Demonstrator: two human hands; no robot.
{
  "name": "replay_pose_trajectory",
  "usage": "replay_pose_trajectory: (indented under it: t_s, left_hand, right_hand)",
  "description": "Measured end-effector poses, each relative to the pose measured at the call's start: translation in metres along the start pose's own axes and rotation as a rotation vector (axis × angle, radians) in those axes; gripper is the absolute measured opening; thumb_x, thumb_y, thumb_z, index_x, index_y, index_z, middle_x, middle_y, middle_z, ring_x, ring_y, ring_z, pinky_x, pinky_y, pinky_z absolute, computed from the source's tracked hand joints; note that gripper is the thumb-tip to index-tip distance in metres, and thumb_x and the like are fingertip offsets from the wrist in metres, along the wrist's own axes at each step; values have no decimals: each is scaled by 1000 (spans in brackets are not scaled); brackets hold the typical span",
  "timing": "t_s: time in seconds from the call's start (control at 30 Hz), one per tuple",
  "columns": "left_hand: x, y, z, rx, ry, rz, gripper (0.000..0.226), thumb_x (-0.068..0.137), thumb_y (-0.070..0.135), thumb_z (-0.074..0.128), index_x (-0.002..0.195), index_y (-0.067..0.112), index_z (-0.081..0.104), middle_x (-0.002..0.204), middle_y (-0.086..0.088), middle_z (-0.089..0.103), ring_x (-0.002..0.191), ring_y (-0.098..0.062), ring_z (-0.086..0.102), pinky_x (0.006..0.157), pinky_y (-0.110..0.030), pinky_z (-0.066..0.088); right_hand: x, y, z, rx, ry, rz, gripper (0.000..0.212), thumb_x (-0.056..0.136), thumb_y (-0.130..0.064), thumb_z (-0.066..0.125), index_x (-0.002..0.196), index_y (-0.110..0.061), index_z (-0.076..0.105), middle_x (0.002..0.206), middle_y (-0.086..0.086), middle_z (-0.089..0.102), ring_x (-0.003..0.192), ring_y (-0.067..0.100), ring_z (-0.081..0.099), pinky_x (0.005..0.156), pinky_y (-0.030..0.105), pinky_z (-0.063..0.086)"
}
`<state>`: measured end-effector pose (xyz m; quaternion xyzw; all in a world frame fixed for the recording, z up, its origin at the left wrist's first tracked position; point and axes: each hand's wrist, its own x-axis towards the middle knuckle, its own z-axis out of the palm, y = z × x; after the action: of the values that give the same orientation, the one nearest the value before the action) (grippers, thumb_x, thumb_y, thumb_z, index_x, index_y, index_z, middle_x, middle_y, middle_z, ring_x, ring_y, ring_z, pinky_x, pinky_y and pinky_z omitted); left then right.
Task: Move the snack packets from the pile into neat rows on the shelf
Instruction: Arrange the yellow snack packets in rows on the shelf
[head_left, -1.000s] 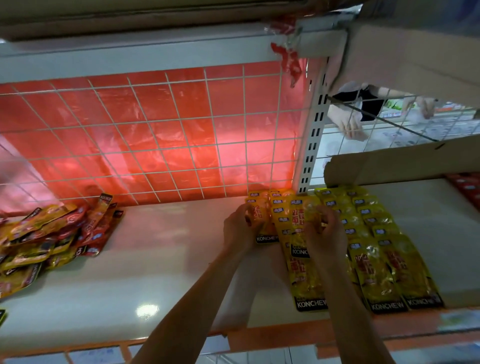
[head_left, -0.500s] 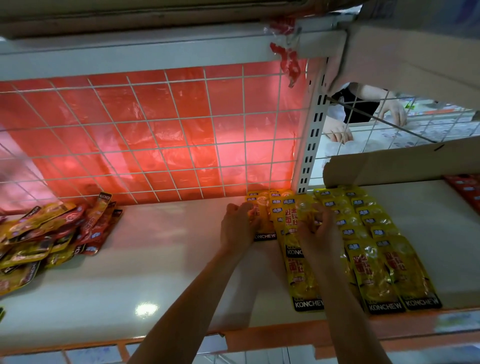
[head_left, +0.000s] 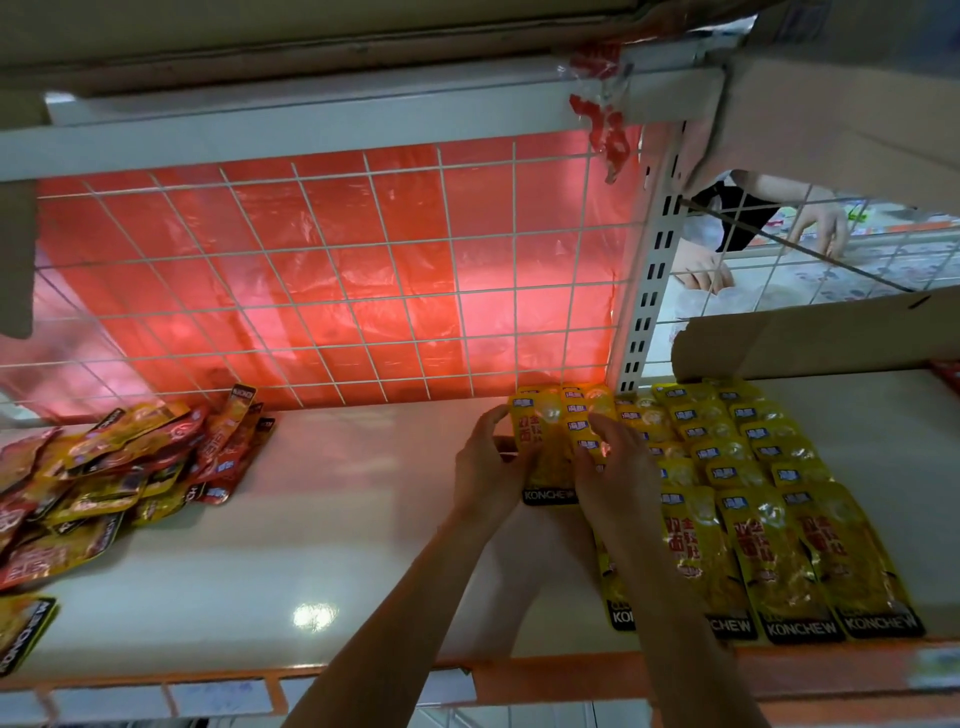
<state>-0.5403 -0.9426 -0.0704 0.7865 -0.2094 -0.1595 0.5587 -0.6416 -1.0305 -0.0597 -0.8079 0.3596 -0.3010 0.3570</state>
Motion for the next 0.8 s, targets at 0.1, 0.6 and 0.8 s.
replay_pose_trajectory:
  t_s: [0.1, 0.6, 0.8]
  left_hand:
    - [2, -4, -4, 68, 7, -28, 58, 82, 28, 73, 135, 22, 50, 94, 2, 68, 78, -7, 64, 69, -20, 52]
    - [-1, -2, 14, 481, 89, 24, 42, 88, 42, 65, 123, 21, 60, 103, -2, 72, 90, -17, 67, 81, -27, 48]
    - [4, -1, 18, 572, 100, -25, 46, 87, 45, 65, 125, 20, 58, 111, -2, 70, 96, -18, 66, 84, -30, 51]
  right_hand:
    - [-1, 3, 1, -84, -13, -25, 39, 89, -9, 60, 128, -9, 57, 127, 8, 58, 123, 26, 47, 97, 32, 36]
    - [2, 12, 0, -192, -84, -100, 34, 91, -16, 60, 124, -7, 57, 125, 8, 57, 121, 23, 47, 98, 29, 37]
    - [4, 13, -2, -163, -112, -105, 29, 92, -19, 59, 119, -8, 59, 120, 6, 58, 115, 22, 49, 90, 29, 40]
